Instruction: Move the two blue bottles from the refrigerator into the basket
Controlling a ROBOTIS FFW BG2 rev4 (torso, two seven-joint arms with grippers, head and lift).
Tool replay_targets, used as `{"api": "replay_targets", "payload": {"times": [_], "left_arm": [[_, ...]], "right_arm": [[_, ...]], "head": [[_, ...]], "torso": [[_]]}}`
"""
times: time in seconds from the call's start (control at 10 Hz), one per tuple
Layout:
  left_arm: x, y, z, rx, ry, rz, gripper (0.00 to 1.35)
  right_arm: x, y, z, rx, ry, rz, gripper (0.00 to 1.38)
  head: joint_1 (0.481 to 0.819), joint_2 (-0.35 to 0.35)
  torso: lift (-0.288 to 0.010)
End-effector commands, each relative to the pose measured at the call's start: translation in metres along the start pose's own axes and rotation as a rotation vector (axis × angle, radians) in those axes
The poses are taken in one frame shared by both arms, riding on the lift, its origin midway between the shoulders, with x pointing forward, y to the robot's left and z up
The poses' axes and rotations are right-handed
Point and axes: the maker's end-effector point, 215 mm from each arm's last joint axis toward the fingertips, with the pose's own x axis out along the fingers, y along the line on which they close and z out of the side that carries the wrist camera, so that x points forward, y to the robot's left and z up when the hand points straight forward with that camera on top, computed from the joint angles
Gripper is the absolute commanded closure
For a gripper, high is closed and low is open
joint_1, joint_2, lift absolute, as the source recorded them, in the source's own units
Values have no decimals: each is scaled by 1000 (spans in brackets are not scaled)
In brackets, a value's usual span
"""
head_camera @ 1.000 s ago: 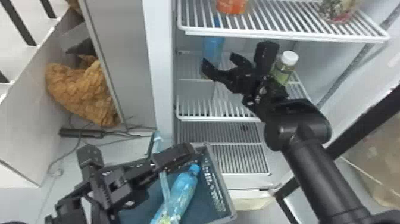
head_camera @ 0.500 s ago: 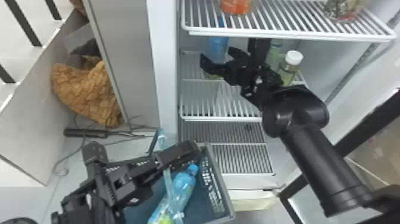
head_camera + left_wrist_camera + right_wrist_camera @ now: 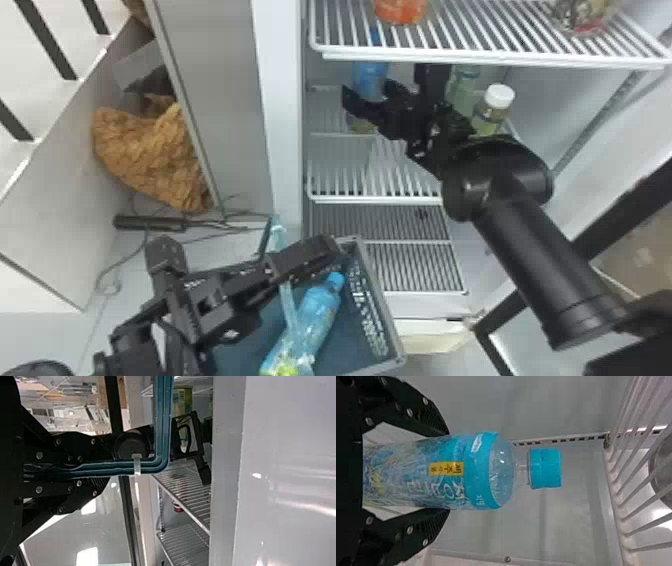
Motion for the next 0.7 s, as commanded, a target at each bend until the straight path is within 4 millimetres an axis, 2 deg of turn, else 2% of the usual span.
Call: {"api": "replay_targets", "payload": {"times": [0.0,0.3,0.6], "left_arm": [[0,0,0,0,1,1,1197],[-1,1,0,-1,1,3,1197],[-1,1,-1,-1,1,3,1197]], "right_arm": [[1,4,1,-19,0,7,1098],[1,9,12,-24,-25,14,1148],[-12,5,-1,0,-5,13,1174]], "head": [[695,-76],[695,-68],[695,-70]], "torso": [[-220],[-220],[-220]]}}
